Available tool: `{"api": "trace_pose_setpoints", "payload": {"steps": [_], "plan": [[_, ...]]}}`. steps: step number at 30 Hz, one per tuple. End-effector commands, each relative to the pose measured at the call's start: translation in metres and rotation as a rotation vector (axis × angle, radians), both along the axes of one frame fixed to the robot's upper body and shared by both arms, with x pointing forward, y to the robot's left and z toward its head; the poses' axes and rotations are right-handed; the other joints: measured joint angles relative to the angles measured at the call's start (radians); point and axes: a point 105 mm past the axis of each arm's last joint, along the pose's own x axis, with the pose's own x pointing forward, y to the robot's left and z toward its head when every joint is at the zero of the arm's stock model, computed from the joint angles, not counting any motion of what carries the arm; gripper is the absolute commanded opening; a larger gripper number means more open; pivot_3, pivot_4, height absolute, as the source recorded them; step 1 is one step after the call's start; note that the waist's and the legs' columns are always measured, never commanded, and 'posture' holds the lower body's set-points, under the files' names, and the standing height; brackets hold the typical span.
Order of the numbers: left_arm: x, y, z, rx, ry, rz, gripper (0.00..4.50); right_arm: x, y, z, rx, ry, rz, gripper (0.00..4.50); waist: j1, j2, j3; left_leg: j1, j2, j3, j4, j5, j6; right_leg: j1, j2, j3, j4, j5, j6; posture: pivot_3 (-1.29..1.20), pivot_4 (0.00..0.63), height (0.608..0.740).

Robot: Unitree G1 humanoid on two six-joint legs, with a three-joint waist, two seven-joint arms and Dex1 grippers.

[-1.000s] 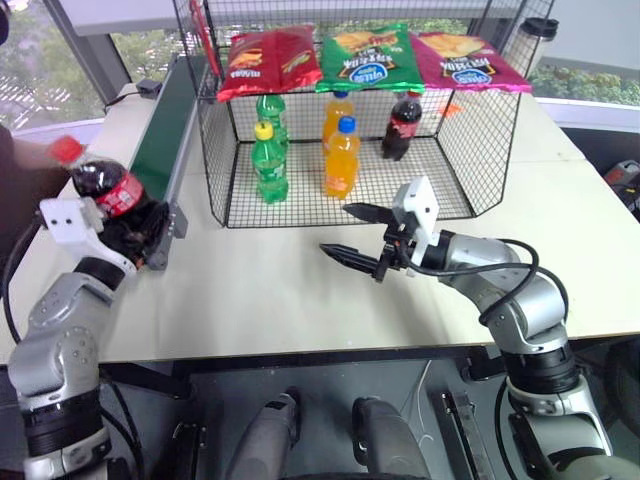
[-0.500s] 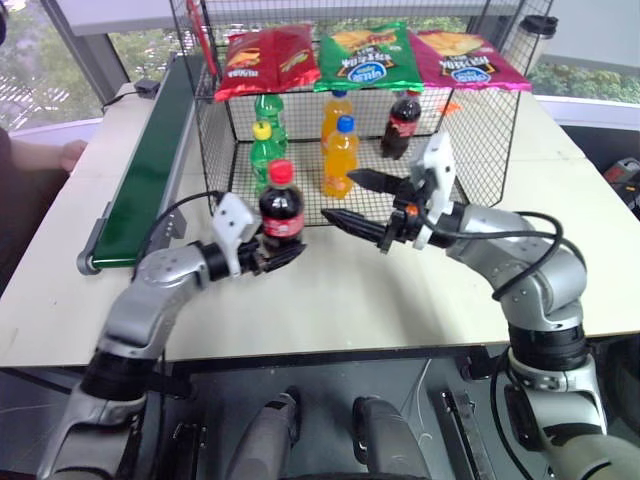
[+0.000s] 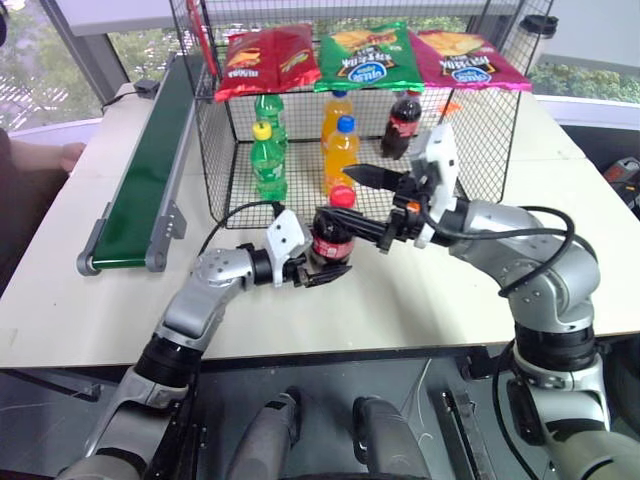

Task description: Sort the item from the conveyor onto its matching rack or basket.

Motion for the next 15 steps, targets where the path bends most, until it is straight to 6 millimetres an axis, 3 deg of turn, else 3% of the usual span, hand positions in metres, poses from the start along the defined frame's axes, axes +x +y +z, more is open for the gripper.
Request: {"api": "trace_pose_setpoints", "payload": {"steps": [1,2,5,10,15], "plan": [[-0.001,-0.007,0.022,-0.036,-0.088,-0.030,2.96,-0.005,0.000,0.009,0.002,-0.059,0.014,4.50,0.000,0.000,0.000,0.000,0.000,0.000,0.000,0.000,0.000,0.000,0.000,0.000,0.000,0.000,0.000,0.00,0.150,0.738],[-0.001,-0.007,0.023,-0.039,-0.089,-0.031,2.96,-0.004,0.000,0.008,-0.001,-0.057,0.012,4.50,0.000,0.000,0.000,0.000,0.000,0.000,0.000,0.000,0.001,0.000,0.000,0.000,0.000,0.000,0.000,0.00,0.150,0.738],[-0.001,-0.010,0.028,-0.055,-0.092,-0.028,2.96,-0.003,-0.001,0.002,-0.018,-0.035,0.009,3.64,0.000,0.000,0.000,0.000,0.000,0.000,0.000,0.000,0.001,0.000,0.000,0.000,0.000,0.000,0.000,0.00,0.150,0.738],[0.002,-0.009,0.031,-0.066,-0.090,-0.013,2.96,-0.004,-0.003,-0.001,-0.017,-0.023,0.018,1.15,0.000,0.000,0.000,0.000,0.000,0.000,0.001,0.001,0.001,0.000,0.000,0.000,0.001,0.000,0.000,0.00,0.150,0.738],[0.003,-0.009,0.031,-0.074,-0.079,-0.006,2.96,-0.003,-0.004,-0.003,-0.019,-0.023,0.013,1.14,0.000,0.000,0.000,0.000,0.000,0.000,0.001,0.001,0.001,0.000,0.000,0.000,0.001,0.000,0.000,0.00,0.150,0.738]]}}
